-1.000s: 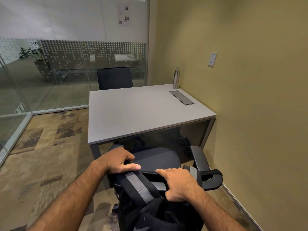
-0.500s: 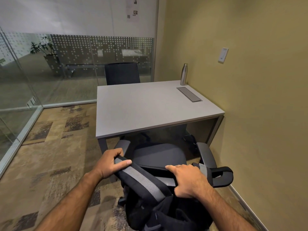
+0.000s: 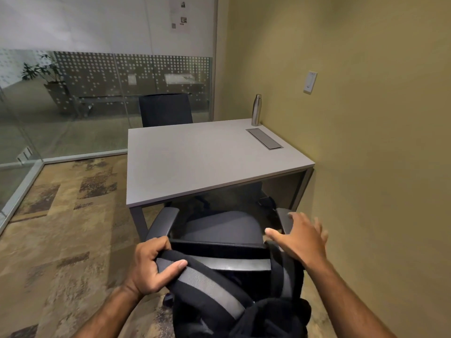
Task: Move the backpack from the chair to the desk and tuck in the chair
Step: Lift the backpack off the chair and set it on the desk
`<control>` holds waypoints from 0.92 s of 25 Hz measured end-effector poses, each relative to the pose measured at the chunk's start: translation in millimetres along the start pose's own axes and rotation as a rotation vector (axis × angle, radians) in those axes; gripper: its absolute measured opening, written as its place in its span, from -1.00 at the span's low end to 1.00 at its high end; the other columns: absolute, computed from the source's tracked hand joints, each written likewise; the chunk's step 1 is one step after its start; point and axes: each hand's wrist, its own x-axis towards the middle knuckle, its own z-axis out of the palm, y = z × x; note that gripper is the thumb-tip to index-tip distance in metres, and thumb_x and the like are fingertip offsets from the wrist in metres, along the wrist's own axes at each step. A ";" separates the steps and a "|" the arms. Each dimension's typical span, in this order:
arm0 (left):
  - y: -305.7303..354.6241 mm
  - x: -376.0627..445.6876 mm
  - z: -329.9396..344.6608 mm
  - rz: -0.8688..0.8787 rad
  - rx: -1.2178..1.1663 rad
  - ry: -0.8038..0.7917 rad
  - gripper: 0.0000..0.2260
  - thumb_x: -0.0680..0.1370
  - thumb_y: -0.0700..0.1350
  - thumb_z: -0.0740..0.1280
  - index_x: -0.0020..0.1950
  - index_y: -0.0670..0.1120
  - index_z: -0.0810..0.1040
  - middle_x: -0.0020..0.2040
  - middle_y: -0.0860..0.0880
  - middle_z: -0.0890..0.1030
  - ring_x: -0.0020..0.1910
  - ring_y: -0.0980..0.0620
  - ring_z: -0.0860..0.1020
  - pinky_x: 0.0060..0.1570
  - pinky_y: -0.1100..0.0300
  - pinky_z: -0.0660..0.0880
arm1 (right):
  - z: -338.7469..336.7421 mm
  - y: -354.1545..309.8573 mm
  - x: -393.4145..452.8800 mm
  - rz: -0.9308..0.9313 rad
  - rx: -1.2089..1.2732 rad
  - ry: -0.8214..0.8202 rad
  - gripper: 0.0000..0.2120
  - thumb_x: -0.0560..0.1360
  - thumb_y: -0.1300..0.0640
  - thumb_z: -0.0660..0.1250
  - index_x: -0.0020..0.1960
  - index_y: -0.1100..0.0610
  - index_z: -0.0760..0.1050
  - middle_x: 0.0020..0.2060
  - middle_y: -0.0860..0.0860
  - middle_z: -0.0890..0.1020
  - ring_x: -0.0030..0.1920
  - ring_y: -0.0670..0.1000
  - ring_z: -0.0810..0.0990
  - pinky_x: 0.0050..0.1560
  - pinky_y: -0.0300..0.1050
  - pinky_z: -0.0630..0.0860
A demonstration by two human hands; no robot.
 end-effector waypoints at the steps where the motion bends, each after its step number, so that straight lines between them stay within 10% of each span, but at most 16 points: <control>1: 3.1 1.2 1.2 0.007 0.000 -0.020 -0.33 0.47 0.43 0.31 -0.40 -0.18 0.37 -0.47 0.01 0.34 -0.49 0.04 0.32 -0.45 0.10 0.29 | -4.3 9.6 6.7 0.182 -0.117 -0.078 0.07 0.26 -0.59 0.37 0.57 0.01 0.27 0.58 0.16 0.31 0.57 0.30 0.23 0.52 0.36 0.23; 7: 25.2 1.6 14.6 0.035 0.014 -0.102 -0.37 0.48 0.43 0.30 -0.39 -0.13 0.33 -0.45 0.08 0.28 -0.49 0.08 0.27 -0.46 0.05 0.27 | -3.9 20.7 13.1 0.329 -0.117 -0.329 0.39 0.11 -0.59 0.48 0.66 0.08 -0.03 0.63 0.27 0.06 0.57 0.40 0.19 0.50 0.36 0.33; 13: 71.2 -0.1 56.4 0.104 -0.021 -0.217 -0.46 0.41 0.26 0.46 -0.38 -0.14 0.33 -0.48 -0.07 0.35 -0.50 0.00 0.32 -0.46 0.11 0.22 | -14.0 48.4 6.1 0.335 0.117 -0.111 -0.23 0.27 -0.22 0.53 0.32 0.23 0.51 0.19 0.17 0.65 0.10 0.18 0.65 -0.12 -0.08 0.52; 19: 109.3 2.8 104.8 0.066 -0.168 -0.301 -0.50 0.41 0.17 0.53 -0.37 -0.04 0.26 -0.44 0.12 0.25 -0.45 0.17 0.22 -0.44 0.18 0.17 | -56.4 110.5 -4.3 0.481 0.692 0.064 -0.82 0.25 0.23 0.58 -0.37 0.23 0.57 -0.30 0.22 0.62 -0.34 0.13 0.56 -0.24 -0.03 0.45; 23: 116.8 -6.2 135.4 0.071 -0.270 -0.421 -0.52 0.44 0.14 0.54 -0.35 0.03 0.26 -0.45 0.17 0.28 -0.45 0.21 0.24 -0.43 0.21 0.19 | -79.2 143.3 -25.0 0.462 0.860 -0.009 -0.47 0.22 0.43 0.59 0.17 0.39 0.59 -0.02 0.42 0.66 0.02 0.25 0.67 0.08 0.15 0.62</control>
